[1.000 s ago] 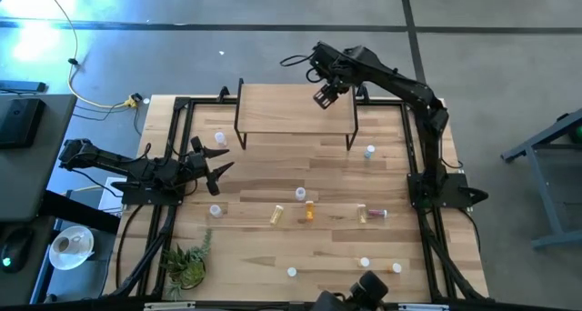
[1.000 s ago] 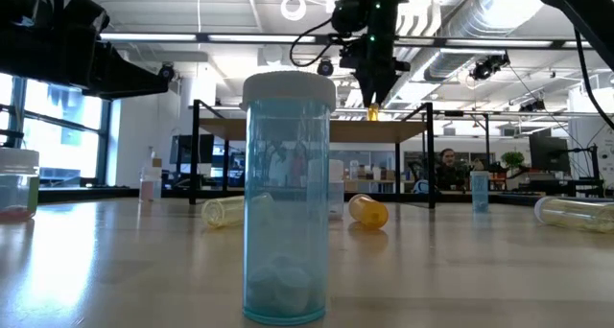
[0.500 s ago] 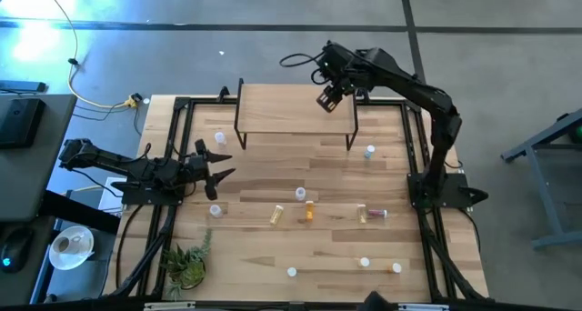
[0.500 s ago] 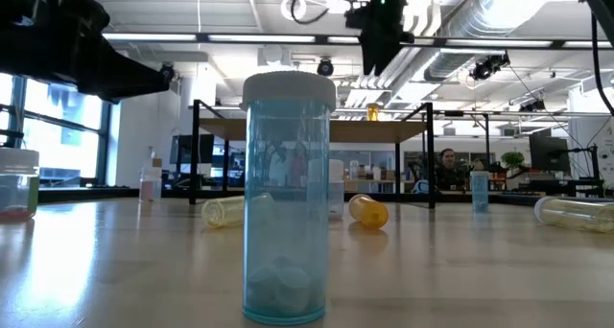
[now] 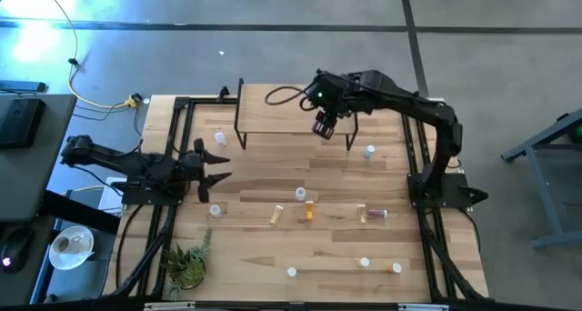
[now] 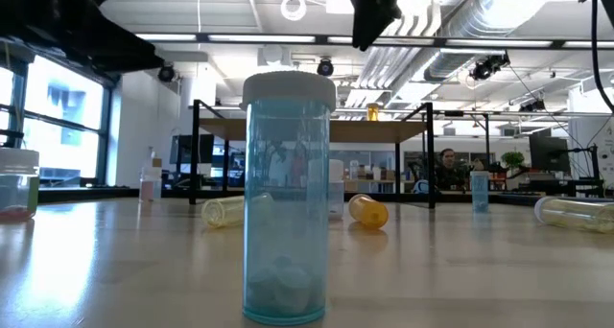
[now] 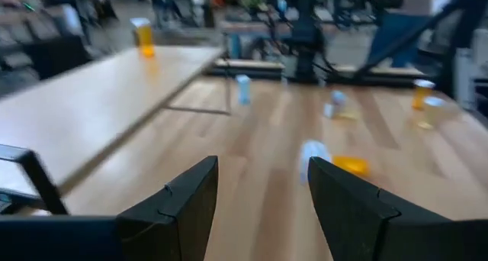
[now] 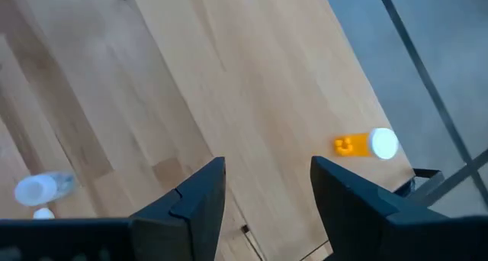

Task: Pick and place medicine bottles onto shelf by color
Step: Put the bottom left transparent pill bottle on the shelf

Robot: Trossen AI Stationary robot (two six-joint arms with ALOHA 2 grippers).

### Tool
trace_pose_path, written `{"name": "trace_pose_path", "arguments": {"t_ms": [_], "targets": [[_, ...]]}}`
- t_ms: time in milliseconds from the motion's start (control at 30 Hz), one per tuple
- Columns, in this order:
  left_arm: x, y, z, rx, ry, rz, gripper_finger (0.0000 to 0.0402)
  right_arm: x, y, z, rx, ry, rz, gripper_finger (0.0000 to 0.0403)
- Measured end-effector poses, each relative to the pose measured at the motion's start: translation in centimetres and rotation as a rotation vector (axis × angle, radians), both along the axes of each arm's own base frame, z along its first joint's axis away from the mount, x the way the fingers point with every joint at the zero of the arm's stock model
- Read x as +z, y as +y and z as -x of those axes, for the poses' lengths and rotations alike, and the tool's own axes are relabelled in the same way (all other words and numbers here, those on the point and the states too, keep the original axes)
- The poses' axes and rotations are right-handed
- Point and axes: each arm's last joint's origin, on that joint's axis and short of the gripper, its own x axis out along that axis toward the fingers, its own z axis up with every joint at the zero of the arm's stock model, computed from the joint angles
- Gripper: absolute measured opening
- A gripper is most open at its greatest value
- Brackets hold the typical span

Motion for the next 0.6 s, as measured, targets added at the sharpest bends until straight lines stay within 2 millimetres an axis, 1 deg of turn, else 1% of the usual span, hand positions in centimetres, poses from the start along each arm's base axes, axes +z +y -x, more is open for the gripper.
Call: {"name": "trace_pose_path", "arguments": {"t_ms": [100,233,300,500,600], "targets": [[0.8,-0.2,0.4,-0.06,0.054,0.107,0.0195,-0.1,0.8,0.0,-0.005,0.019,0.019,0.0183],[1.4,-0.7,0.8,-0.158,0.144,0.24,0.0195,-0.1,1.2,0.0,-0.029,0.031,0.032,0.0183],[1.6,-1.0,0.8,-0.206,0.177,0.276,0.0195,-0.1,1.2,0.0,-0.031,0.029,0.031,0.0183],[2.7,-1.7,0.2,-0.303,0.203,0.347,0.0195,-0.1,1.1,0.0,-0.055,0.019,0.023,0.0183],[3.7,-2.1,0.0,-0.362,0.206,0.366,0.0195,-0.1,1.1,0.0,-0.056,0.018,0.023,0.0183]]}}
